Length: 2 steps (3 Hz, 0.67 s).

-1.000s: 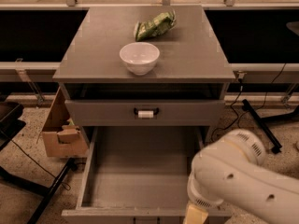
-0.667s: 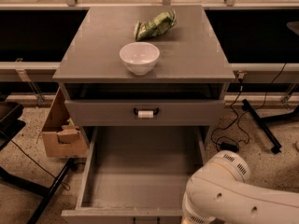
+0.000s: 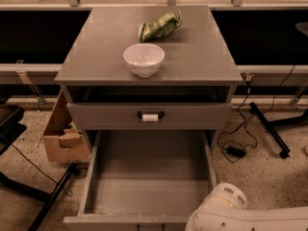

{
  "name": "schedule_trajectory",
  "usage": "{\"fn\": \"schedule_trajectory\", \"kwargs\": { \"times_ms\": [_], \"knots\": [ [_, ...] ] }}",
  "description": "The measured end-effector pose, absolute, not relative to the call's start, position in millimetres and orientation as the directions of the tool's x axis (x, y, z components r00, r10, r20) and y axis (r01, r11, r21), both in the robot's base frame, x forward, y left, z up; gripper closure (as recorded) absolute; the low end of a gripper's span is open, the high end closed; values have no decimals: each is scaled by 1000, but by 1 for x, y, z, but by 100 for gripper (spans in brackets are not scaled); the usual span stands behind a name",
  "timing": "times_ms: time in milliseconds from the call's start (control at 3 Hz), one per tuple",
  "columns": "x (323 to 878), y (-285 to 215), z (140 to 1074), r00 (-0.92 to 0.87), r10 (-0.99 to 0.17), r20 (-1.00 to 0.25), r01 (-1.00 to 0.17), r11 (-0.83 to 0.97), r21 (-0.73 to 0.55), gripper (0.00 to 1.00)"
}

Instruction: Close middle drawer

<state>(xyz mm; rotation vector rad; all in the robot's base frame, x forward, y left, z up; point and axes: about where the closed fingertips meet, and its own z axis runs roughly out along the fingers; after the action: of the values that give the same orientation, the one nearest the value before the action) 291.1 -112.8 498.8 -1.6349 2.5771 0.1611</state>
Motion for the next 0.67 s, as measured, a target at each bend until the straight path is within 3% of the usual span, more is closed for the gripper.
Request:
{"fn": "schedule_trajectory", "kwargs": {
  "times_ms": [333, 667],
  "knots": [
    [290, -110, 491, -438, -888, -138, -899, 435, 53, 94],
    [290, -110, 491, -438, -888, -138, -899, 435, 53, 100]
  ]
}}
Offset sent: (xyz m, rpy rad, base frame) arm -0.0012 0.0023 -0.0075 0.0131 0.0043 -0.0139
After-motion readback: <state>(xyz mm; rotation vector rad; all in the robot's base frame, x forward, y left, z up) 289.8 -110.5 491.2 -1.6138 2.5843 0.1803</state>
